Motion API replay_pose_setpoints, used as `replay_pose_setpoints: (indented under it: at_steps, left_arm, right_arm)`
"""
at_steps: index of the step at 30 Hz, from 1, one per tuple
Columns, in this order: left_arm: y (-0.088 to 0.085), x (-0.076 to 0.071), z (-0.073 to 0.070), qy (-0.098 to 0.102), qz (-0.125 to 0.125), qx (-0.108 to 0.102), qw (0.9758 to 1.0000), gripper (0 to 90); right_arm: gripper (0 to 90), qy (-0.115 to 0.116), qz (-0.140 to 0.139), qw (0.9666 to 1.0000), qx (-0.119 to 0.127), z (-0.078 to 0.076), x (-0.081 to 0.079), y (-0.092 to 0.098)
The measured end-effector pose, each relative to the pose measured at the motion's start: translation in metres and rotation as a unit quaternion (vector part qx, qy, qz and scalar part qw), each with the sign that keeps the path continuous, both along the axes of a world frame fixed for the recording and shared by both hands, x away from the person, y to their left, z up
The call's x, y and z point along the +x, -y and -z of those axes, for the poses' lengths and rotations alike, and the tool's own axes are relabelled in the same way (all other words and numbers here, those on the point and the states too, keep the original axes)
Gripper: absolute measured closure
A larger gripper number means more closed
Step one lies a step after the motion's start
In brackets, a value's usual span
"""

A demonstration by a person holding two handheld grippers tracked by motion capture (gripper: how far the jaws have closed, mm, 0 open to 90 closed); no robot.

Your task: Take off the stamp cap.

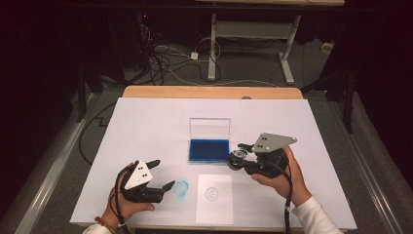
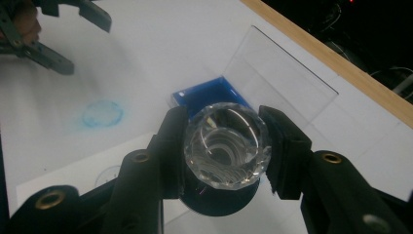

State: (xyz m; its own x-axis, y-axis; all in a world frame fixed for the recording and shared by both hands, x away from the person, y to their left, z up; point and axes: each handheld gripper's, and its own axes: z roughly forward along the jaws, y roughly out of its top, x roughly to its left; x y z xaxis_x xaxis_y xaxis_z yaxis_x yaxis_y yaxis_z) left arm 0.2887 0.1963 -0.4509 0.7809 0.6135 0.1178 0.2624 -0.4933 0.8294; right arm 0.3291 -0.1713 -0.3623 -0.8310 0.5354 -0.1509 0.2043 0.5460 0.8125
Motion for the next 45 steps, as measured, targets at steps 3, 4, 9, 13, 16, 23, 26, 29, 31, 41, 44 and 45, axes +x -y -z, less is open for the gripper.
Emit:
replay_pose_setpoints:
  at_steps: [3,4,9,13,16,23,26,29,31,41,44,45]
  left_arm:
    - [0.012,0.002,-0.001,-0.001,0.015,-0.008,0.9999,17.7]
    - [0.018,0.002,-0.002,0.000,0.022,-0.008,0.9997,17.7]
    - [0.050,0.006,-0.003,0.000,0.055,-0.007,0.9984,17.7]
    - [0.065,0.008,-0.006,0.008,0.069,-0.001,0.9976,18.5]
    - [0.074,0.010,-0.008,0.000,0.084,-0.024,0.9962,20.3]
    - [0.088,0.007,-0.007,0.008,0.104,-0.024,0.9943,20.3]
    - [0.090,0.006,-0.007,0.012,0.106,-0.023,0.9940,20.3]
    - [0.092,0.005,-0.006,0.009,0.112,-0.022,0.9934,22.8]
    - [0.092,0.005,-0.006,0.008,0.116,-0.022,0.9930,26.4]
    - [0.090,0.005,-0.005,0.012,0.116,-0.025,0.9929,35.0]
    - [0.091,0.005,-0.004,0.011,0.118,-0.020,0.9928,35.1]
    - [0.091,0.005,-0.004,0.011,0.118,-0.016,0.9929,35.3]
  right_arm:
    - [56.9,0.000,-0.006,1.0000,0.007,-0.001,0.000,-0.007]
    - [56.9,-0.002,-0.007,0.9999,0.011,-0.001,0.000,-0.010]
    - [56.9,-0.004,-0.021,0.9994,0.027,-0.001,-0.002,-0.023]
    - [56.9,-0.007,-0.034,0.9989,0.032,0.000,-0.006,-0.034]
    - [56.9,-0.011,-0.055,0.9978,0.035,0.003,-0.013,-0.048]
    - [56.9,-0.016,-0.066,0.9970,0.037,0.008,-0.020,-0.059]
    - [56.9,-0.022,-0.068,0.9965,0.043,0.010,-0.020,-0.061]
    - [56.9,-0.023,-0.070,0.9963,0.044,0.011,-0.021,-0.062]
    - [56.9,-0.024,-0.073,0.9959,0.048,0.012,-0.022,-0.063]
    - [56.9,-0.033,-0.077,0.9952,0.050,0.019,-0.022,-0.066]
    - [56.9,-0.034,-0.077,0.9952,0.050,0.020,-0.023,-0.067]
    - [56.9,-0.035,-0.078,0.9951,0.051,0.020,-0.023,-0.067]
